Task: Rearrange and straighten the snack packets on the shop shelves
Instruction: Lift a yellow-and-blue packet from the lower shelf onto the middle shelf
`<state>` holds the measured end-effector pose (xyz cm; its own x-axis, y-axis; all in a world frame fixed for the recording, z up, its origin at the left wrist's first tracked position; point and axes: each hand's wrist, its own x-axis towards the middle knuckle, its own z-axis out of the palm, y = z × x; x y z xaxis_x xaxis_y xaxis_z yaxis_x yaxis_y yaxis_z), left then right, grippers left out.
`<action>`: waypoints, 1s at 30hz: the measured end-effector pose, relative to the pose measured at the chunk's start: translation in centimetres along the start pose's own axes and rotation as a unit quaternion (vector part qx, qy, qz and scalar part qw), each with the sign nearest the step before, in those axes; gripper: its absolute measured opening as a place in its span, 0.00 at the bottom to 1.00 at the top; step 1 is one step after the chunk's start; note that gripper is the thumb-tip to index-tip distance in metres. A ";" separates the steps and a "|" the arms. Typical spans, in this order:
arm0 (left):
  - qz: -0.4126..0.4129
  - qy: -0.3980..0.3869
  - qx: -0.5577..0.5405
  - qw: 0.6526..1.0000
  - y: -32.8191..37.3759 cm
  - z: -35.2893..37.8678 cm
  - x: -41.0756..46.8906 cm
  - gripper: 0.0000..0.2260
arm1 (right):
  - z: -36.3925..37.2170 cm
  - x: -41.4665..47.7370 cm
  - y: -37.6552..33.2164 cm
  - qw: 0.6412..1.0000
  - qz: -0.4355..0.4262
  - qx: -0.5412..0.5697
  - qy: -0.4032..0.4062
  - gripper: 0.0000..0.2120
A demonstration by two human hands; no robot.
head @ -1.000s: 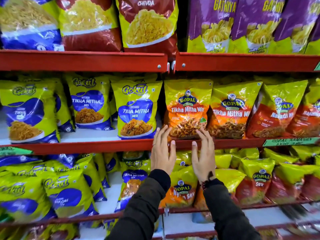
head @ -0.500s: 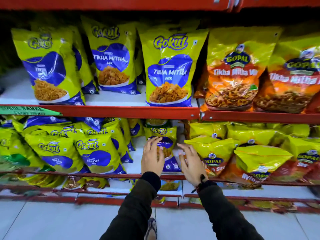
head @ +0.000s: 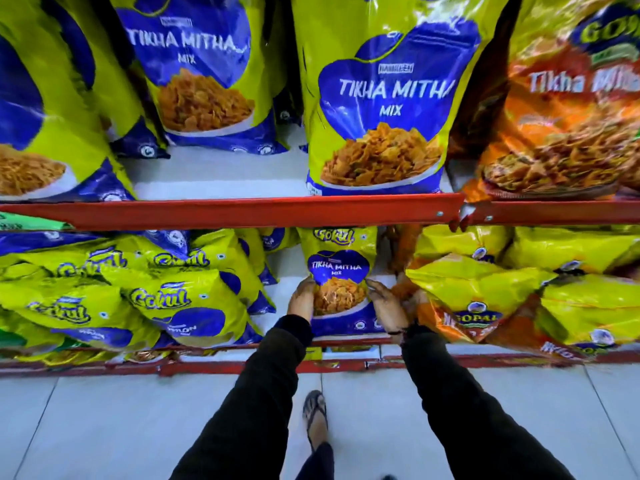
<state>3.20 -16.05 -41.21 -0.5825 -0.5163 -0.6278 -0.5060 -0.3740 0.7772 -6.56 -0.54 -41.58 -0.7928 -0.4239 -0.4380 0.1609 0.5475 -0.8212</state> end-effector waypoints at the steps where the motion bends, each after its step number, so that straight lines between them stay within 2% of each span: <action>1: 0.021 0.001 -0.005 1.000 -2.7 0.0 3.2 0.22 | 0.2 0.1 0.4 1.000 -0.008 0.020 0.005 0.18; 4: 0.045 0.013 -0.028 0.998 -6.2 0.0 5.8 0.26 | 0.0 -1.1 0.7 0.999 0.002 0.046 0.002 0.16; 5: 0.042 0.019 -0.032 0.998 -5.3 0.0 4.4 0.26 | -0.2 -1.3 1.2 0.999 -0.004 0.052 -0.002 0.16; 9: 0.077 0.046 -0.053 0.995 -1.6 0.3 -6.1 0.18 | -1.3 -5.9 0.7 0.997 -0.032 0.072 -0.017 0.15; 12: 0.106 0.081 -0.068 0.989 -0.9 0.1 -12.4 0.16 | -2.4 -10.1 -0.6 0.994 -0.070 0.066 -0.048 0.10; 15: 0.147 0.139 -0.110 0.973 -0.7 -0.5 -17.7 0.15 | -2.9 -13.7 -2.3 0.990 -0.126 0.050 -0.043 0.07; 18: 0.212 0.205 -0.134 0.946 0.0 -1.8 -21.9 0.15 | -3.2 -17.5 -5.3 0.980 -0.194 0.004 -0.038 0.18; 23: 0.325 0.223 -0.153 0.906 4.5 -5.0 -25.1 0.16 | -2.7 -20.5 -12.0 0.948 -0.318 0.017 0.009 0.15; 27: 0.417 0.226 -0.169 0.864 10.5 -6.8 -26.7 0.16 | -2.7 -21.2 -18.2 0.917 -0.392 0.051 0.054 0.20; 30: 0.461 0.229 -0.154 0.843 15.2 -8.4 -26.2 0.16 | -2.8 -20.4 -23.1 0.904 -0.416 0.060 0.081 0.26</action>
<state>16.08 -14.66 -12.60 -0.2965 -0.9138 0.2776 0.2581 0.2032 0.9445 4.28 -2.48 -12.67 -0.7432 -0.5363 0.4000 -0.4755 0.0029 -0.8797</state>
